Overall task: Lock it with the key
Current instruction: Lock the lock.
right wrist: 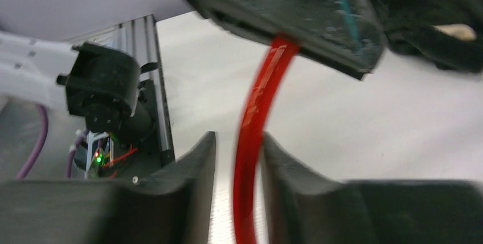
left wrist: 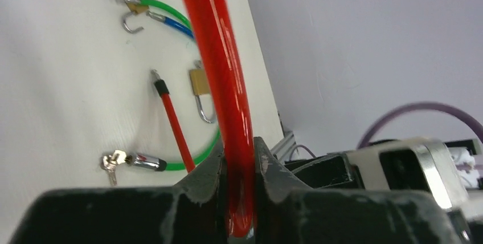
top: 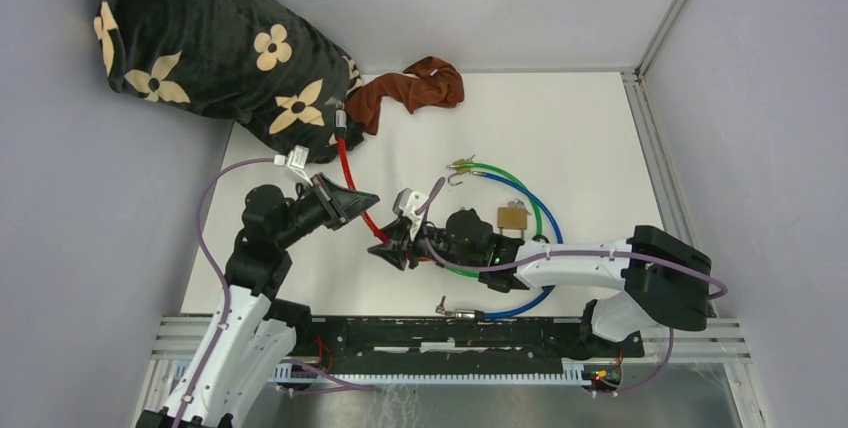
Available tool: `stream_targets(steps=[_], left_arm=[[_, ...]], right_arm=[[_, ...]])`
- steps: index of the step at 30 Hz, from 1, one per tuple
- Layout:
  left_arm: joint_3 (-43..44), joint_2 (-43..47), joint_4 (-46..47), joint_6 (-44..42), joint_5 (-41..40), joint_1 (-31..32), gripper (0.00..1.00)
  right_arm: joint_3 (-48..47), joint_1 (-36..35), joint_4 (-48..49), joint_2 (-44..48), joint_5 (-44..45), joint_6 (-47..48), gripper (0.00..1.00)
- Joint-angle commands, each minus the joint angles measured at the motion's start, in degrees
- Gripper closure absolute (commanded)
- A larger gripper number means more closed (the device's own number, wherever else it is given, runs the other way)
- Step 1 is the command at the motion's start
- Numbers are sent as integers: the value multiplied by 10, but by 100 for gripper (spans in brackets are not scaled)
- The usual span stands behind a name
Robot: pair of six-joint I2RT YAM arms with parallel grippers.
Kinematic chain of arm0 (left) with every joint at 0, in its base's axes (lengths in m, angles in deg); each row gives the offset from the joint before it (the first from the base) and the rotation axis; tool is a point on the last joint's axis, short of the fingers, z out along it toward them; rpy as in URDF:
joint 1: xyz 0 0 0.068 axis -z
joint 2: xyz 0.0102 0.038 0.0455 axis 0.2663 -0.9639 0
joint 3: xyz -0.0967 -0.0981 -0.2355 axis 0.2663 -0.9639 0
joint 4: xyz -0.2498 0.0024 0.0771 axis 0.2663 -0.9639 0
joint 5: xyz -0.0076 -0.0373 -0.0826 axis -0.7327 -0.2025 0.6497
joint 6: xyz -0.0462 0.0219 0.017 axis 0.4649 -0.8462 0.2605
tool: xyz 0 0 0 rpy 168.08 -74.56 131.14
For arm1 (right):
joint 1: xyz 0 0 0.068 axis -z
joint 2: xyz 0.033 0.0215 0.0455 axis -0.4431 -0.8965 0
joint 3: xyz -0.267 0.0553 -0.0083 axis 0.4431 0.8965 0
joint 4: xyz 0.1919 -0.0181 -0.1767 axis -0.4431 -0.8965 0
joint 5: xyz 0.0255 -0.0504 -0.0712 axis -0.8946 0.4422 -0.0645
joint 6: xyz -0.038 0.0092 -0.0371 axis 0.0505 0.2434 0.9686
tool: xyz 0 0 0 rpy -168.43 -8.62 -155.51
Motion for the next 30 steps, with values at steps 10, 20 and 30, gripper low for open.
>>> stream_targets(steps=[10,20,30], left_arm=[[140,-33,-150,-409,62,-7,98],[399,-218,-562,-841,5,-4,98],[566,-304,-766,-1077,-67,53,98]], right_arm=[[17,102,-172,207,-201,141,30],[-100,162,-456,326,-156,239,28],[-259,163,-571,283,-188,303,27]])
